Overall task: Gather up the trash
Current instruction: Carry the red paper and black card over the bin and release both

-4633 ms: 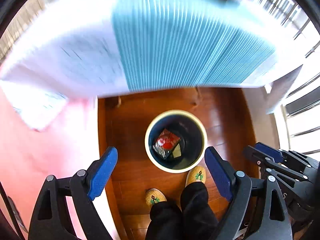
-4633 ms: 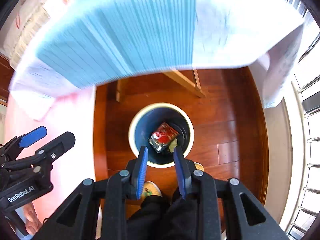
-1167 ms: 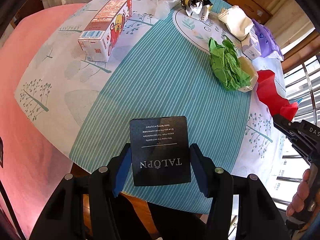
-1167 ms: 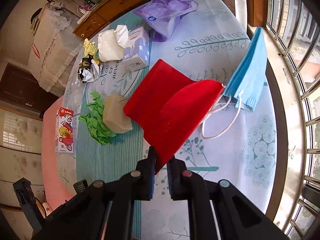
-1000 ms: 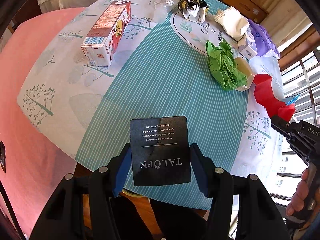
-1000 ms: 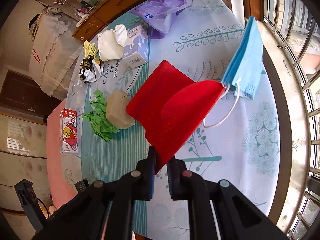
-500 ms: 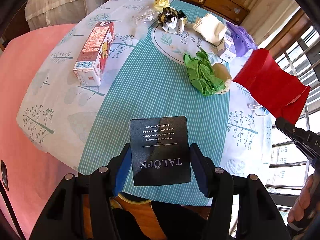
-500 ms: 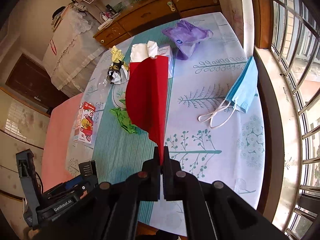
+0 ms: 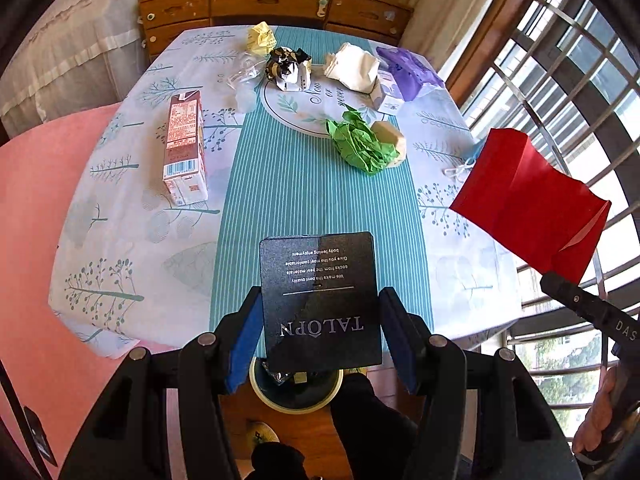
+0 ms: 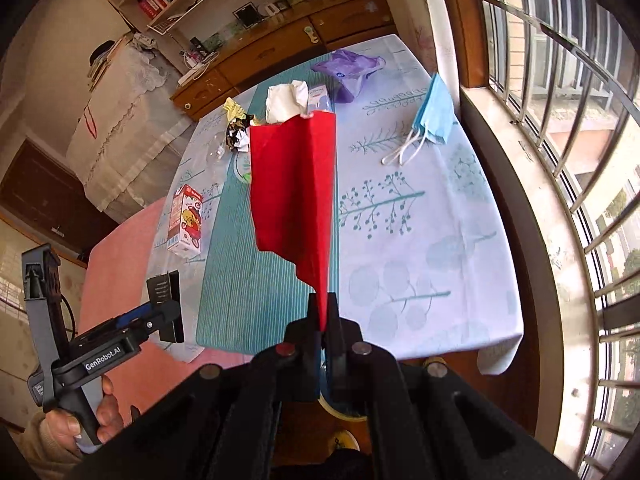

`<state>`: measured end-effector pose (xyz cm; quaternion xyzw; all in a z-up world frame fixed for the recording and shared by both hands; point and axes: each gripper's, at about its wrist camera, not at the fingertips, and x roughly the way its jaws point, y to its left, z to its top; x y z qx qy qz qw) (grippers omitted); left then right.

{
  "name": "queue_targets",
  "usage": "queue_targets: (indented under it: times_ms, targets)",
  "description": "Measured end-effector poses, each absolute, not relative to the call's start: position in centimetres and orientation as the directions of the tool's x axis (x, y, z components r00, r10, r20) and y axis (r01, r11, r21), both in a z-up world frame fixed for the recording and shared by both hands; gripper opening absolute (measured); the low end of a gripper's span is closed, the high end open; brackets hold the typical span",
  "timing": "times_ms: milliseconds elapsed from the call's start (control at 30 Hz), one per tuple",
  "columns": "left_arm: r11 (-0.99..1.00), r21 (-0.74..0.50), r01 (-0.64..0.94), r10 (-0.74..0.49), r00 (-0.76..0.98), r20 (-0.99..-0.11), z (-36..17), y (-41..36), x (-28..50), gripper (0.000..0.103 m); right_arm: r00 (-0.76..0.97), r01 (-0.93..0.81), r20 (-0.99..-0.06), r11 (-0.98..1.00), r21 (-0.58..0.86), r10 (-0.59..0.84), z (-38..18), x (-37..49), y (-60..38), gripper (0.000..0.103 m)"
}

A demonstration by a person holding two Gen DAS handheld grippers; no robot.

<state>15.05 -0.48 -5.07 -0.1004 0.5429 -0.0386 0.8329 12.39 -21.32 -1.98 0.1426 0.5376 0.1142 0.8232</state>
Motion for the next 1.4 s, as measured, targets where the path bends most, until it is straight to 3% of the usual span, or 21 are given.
queue_targets:
  times_ms: [267,567,900,1100,1300,1367,1400]
  targets:
    - [0.972,-0.22,0.085,-0.235,0.368,-0.9,-6.7,1.3,8.2,0.056,0.343,0.033,-0.895,0.948,0.316,0.286,-5.3,3.1,-17.5,0.001]
    - [0.964,-0.251,0.092,-0.266,0.216,-0.939,-12.5,1.1,3.7,0.056,0.154,0.064,-0.958,0.965,0.255,0.243,-12.4,-2.7,-15.4,0.001]
    - [0.972,-0.235,0.008,-0.235,0.076,-0.969,-27.4,-0.3,3.0,0.056,-0.009,0.099,-0.989,0.985,0.143,0.144,-27.8,-2.8,-14.4,0.001]
    - [0.98,-0.197,-0.04,-0.195,0.061,-0.979,-37.1,-0.7,5.3,0.057,-0.074,0.077,-0.994,0.994,0.079,0.085,-38.7,-1.1,-14.1,0.001]
    - [0.987,-0.156,-0.04,-0.154,0.063,-0.986,-44.2,-1.0,7.1,0.059,-0.096,0.044,-0.992,0.996,0.074,0.078,-45.7,0.9,-13.9,0.003]
    - [0.989,-0.141,-0.047,-0.14,0.031,-0.99,-46.2,-1.2,7.6,0.07,-0.099,0.039,-0.991,0.996,0.085,0.088,-47.1,1.4,-14.0,0.009]
    - [0.989,-0.14,-0.054,-0.14,0.013,-0.99,-46.9,-1.4,7.7,0.075,-0.1,0.039,-0.991,0.996,0.085,0.088,-47.6,1.8,-13.9,0.018]
